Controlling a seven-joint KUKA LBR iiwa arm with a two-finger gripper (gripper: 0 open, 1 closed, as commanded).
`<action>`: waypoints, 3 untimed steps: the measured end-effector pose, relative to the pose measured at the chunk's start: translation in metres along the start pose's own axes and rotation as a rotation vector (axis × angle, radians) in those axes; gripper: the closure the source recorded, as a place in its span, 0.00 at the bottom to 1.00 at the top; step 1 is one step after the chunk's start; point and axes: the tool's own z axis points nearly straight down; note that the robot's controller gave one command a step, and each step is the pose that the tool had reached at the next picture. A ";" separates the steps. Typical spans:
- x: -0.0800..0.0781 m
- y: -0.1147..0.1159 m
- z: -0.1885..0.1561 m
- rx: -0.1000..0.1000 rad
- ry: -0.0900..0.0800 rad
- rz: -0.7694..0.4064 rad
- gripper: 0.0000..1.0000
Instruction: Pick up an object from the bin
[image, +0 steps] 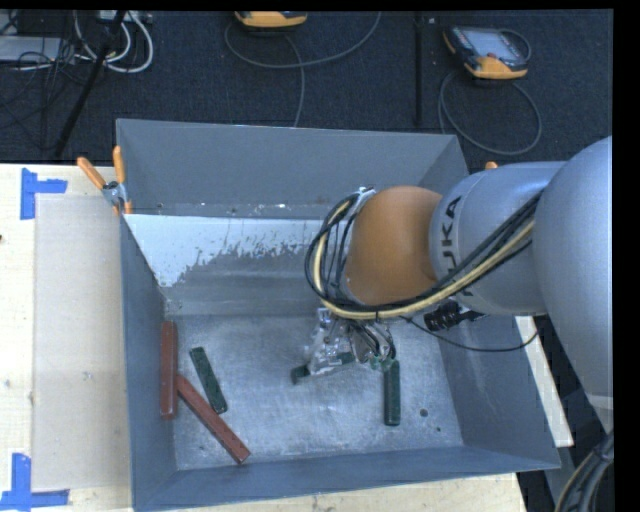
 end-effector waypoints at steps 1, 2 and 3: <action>0.000 0.000 0.000 0.000 0.000 0.000 1.00; 0.001 0.005 -0.044 0.002 0.011 0.032 1.00; -0.002 0.028 -0.053 0.002 0.006 0.001 0.00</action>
Offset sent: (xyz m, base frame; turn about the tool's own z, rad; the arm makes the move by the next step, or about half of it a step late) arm 0.0023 0.0136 0.0981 0.0595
